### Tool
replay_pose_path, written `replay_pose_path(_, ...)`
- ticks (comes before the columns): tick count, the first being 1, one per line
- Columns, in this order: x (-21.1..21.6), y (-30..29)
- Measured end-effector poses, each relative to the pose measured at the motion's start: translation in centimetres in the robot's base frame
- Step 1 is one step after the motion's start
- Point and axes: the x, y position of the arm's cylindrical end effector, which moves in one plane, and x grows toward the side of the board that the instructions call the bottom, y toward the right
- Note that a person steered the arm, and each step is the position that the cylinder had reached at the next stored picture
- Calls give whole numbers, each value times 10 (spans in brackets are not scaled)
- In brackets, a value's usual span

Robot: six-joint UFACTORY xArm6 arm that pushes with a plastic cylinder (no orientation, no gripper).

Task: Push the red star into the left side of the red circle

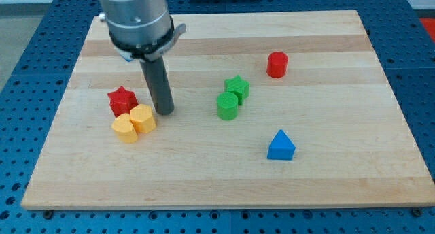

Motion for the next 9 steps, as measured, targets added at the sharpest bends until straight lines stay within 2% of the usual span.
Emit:
replay_pose_path(1, -54, -28)
replay_pose_path(2, -53, -105)
replay_pose_path(3, -16, -153)
replay_pose_path(4, 18, -121)
replay_pose_path(5, 22, -70)
replay_pose_path(8, -56, 21)
replay_pose_path(9, -88, 32)
